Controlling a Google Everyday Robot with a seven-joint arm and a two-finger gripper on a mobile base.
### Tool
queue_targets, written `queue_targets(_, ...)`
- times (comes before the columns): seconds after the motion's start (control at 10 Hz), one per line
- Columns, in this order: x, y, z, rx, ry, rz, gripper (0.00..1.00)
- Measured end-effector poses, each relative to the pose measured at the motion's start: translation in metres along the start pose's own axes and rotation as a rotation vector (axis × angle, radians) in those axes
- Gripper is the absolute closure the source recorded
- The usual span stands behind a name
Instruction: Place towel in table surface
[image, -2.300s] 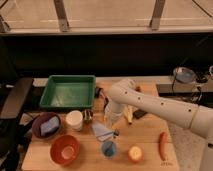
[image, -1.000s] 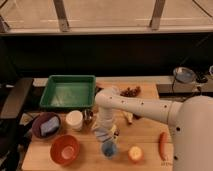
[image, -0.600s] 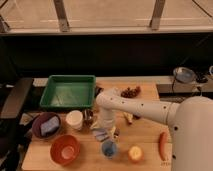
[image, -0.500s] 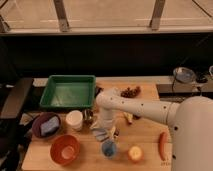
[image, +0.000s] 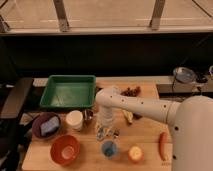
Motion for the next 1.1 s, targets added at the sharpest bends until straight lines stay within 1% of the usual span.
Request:
queue_targets(0.2,0.002,0.003,0.000,-0.003,0.001,0.005,1.00)
queue_targets(0.3,0.004,0.006,-0.003,0.005,0.013,0.012,1.00)
queue_targets(0.4,0.006,0.010,-0.013,0.040,0.038,0.039,1.00)
queue_targets(0.5,0.008,0.019,-0.033,0.092,0.073,0.081,1.00)
queue_targets(0.6,0.010,0.025,-0.048,0.122,0.093,0.106,1.00)
queue_targets(0.8,0.014,0.049,-0.100,0.196,0.155,0.184,1.00)
queue_targets(0.9,0.021,0.070,-0.128,0.238,0.185,0.239,1.00)
queue_targets(1.1,0.038,0.106,-0.159,0.288,0.216,0.331,1.00)
